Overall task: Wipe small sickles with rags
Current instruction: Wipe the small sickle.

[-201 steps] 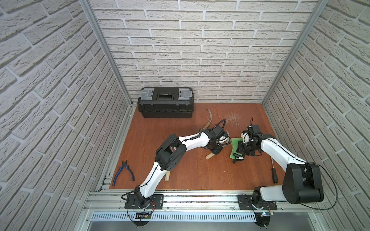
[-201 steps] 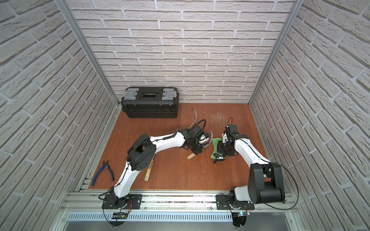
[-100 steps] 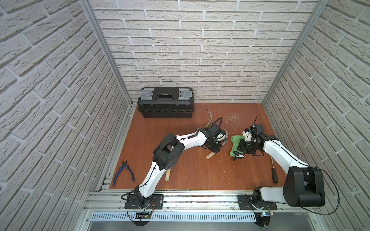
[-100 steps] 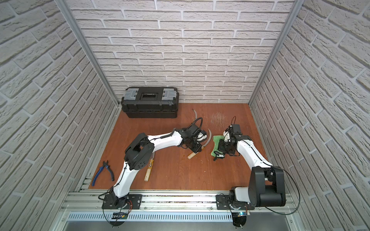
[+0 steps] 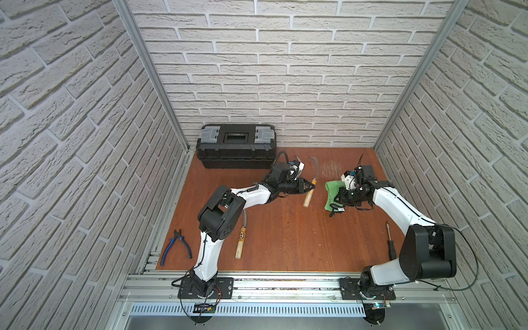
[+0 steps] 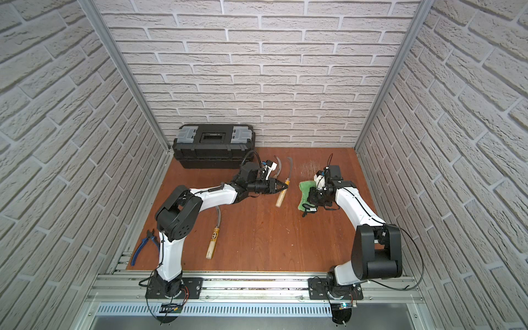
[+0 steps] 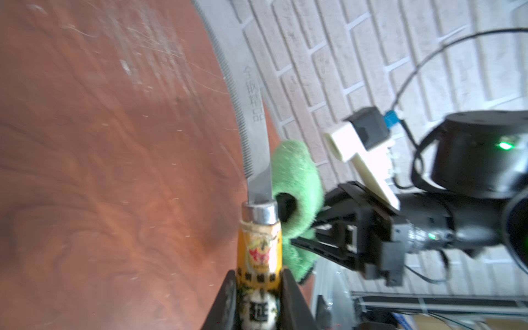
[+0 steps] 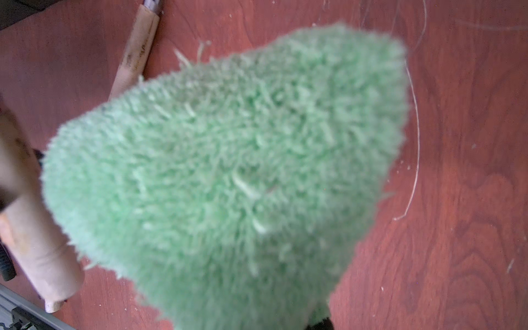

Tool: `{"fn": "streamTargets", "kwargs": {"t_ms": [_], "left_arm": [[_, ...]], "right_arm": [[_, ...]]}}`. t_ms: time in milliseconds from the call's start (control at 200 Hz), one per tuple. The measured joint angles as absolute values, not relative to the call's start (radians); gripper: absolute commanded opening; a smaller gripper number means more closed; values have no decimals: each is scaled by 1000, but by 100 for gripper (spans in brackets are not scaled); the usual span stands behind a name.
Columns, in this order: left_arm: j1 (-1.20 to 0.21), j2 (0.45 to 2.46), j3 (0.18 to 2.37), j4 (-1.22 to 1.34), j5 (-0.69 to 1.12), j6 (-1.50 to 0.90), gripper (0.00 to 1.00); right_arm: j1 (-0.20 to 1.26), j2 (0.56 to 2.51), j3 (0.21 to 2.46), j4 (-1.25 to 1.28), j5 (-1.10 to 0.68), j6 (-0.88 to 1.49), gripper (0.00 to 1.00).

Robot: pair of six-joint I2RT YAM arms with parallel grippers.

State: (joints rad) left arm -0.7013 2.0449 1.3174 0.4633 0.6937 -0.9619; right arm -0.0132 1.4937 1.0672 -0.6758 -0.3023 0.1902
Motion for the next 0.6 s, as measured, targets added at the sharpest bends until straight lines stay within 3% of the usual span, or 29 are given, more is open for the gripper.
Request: {"fn": "streamTargets", "kwargs": {"t_ms": [270,600], "left_arm": [[-701,2084,1277,787,751,-1185,0],[-700,2107,1267,896,765,-1256,0]], "right_arm": [[41,1583,1238,-706,-279,176,3],[113,1626,1384,-761,-257,163,3]]}}
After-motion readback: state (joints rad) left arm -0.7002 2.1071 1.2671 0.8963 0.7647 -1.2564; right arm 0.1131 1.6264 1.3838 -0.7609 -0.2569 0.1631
